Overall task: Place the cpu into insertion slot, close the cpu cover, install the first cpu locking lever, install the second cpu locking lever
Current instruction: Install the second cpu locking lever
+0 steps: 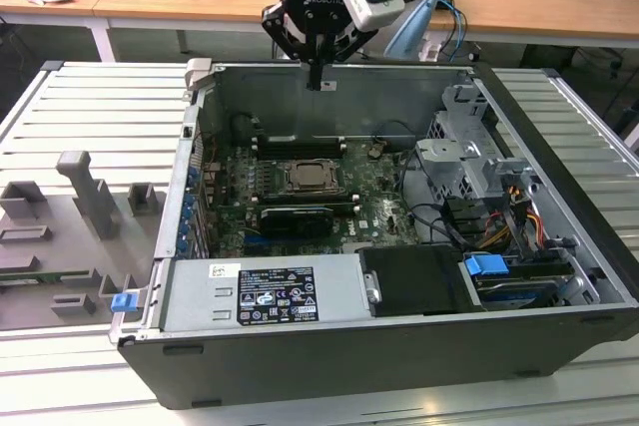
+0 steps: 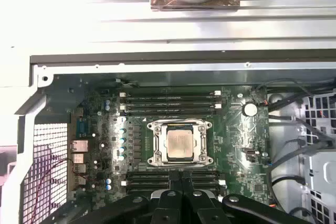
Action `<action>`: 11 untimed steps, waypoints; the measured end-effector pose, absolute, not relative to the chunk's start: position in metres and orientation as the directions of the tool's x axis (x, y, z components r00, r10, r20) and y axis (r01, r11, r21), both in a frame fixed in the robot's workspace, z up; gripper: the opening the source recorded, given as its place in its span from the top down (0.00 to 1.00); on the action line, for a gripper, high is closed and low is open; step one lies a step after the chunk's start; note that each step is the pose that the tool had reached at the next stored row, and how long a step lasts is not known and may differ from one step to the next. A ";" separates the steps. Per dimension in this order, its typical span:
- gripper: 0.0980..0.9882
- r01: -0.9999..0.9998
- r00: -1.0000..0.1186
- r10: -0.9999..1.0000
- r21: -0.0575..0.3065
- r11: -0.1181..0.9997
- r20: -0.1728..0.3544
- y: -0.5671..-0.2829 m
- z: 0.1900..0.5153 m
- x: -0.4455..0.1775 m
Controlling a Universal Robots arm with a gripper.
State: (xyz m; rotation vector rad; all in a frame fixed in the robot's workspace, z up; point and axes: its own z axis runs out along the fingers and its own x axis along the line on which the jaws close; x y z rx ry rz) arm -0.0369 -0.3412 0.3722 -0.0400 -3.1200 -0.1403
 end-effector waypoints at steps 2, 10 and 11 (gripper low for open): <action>0.99 0.026 -1.000 0.025 0.089 0.996 0.019 -0.341 0.372 -0.037; 0.99 0.026 -1.000 0.025 0.089 0.996 0.019 -0.341 0.372 -0.037; 0.99 0.026 -1.000 0.025 0.089 0.996 0.019 -0.341 0.372 -0.037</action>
